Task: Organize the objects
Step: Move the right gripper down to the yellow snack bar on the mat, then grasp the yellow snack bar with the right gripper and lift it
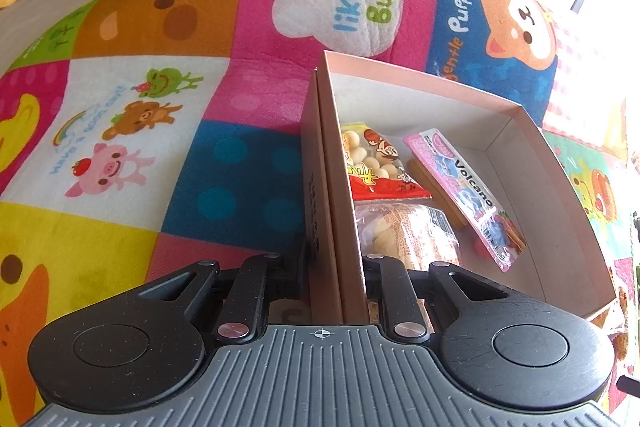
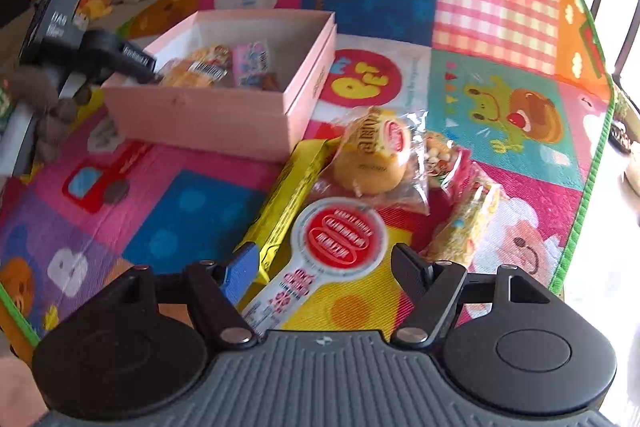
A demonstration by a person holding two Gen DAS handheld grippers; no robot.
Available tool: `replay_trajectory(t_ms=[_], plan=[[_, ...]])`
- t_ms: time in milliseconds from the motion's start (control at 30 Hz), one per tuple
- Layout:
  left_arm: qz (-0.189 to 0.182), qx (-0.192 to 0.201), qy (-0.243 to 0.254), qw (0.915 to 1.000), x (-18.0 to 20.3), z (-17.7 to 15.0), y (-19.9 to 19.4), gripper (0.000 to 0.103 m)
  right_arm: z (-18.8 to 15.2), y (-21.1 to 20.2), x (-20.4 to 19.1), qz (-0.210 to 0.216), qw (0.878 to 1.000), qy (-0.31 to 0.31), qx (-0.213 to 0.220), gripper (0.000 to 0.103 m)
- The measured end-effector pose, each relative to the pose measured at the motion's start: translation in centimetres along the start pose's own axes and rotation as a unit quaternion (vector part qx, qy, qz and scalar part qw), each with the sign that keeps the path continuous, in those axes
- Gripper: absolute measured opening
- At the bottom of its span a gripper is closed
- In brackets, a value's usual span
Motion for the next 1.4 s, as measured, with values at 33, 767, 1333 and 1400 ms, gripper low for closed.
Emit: replay_trajectory(t_ms=[33, 767, 1333, 1400], plan=[[0.000, 0.000, 0.000, 1.0000, 0.0, 0.0, 0.0, 0.019, -0.3, 0.1, -0.3, -0.006, 1.000, -0.008, -0.001, 0.073], [0.000, -0.003, 0.000, 1.0000, 0.1, -0.1, -0.1, 0.020, 5.0, 3.5, -2.1, 0.003, 0.999, 0.039, 0.029, 0.042], [0.000, -0.004, 0.003, 1.0000, 0.3, 0.0, -0.1, 0.020, 1.7, 0.9, 0.2, 0.010, 0.998, 0.055, 0.021, 0.028], [0.001, -0.004, 0.002, 1.0000, 0.3, 0.0, -0.1, 0.020, 1.9, 1.3, -0.7, 0.014, 0.999, 0.041, 0.022, 0.028]])
Point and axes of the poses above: each gripper's, at about its wrist camera, not at the fingertips, and y roughly the way its jaws point, x to its right, z to its top, the point moved 5 cm from there along y, roughly the way its jaws point, and after that the axes turned 4 degrees about y, right-handed, at the moved point
